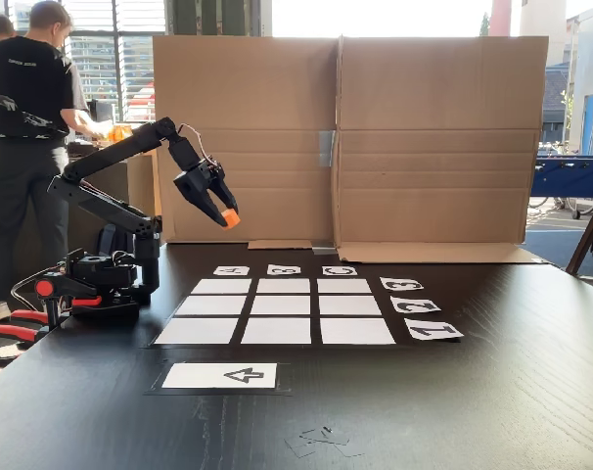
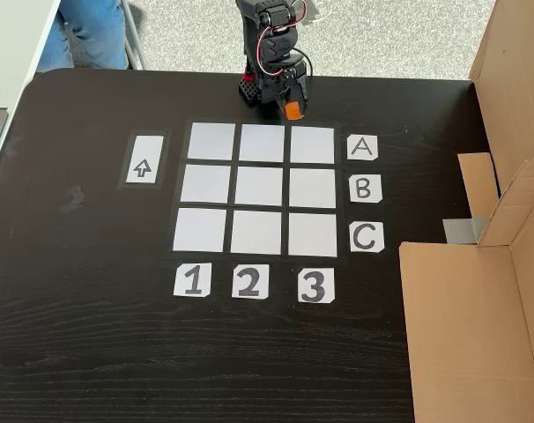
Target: Pick up the round, orange token and place it in the grid on square A3.
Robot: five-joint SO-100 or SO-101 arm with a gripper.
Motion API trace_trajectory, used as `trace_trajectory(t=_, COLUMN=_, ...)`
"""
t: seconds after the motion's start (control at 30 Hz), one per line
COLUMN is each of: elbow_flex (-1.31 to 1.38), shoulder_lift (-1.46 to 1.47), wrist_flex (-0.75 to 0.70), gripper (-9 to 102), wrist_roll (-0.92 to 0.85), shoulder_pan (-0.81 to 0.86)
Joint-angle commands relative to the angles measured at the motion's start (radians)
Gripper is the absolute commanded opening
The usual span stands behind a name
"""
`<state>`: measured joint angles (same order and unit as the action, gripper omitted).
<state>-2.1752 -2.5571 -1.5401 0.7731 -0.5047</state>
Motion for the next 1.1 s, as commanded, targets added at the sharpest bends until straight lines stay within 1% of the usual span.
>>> trace_trajectory(t=0.0, elbow_flex=-0.028, shoulder_lift=0.006, wrist_flex=0.051, gripper=-1, wrist_roll=0.034, shoulder_pan=-0.052)
trace_trajectory(t=0.13, elbow_flex=-0.084, shoulder_lift=0.054, wrist_flex=0.101, gripper=-1, wrist_roll=0.071, shoulder_pan=-0.124)
trace_trajectory(t=0.4, elbow_flex=-0.164, shoulder_lift=0.199, wrist_flex=0.259, gripper=0, wrist_roll=0.1, shoulder_pan=-0.176)
trace_trajectory(t=0.6, elbow_flex=-0.178, shoulder_lift=0.319, wrist_flex=0.325, gripper=0, wrist_roll=0.115, shoulder_pan=-0.179)
trace_trajectory(t=0.77, elbow_flex=-0.244, shoulder_lift=0.371, wrist_flex=0.422, gripper=0, wrist_roll=0.135, shoulder_pan=-0.181)
trace_trajectory(t=1.07, elbow_flex=-0.265, shoulder_lift=0.512, wrist_flex=0.508, gripper=0, wrist_roll=0.169, shoulder_pan=-0.187)
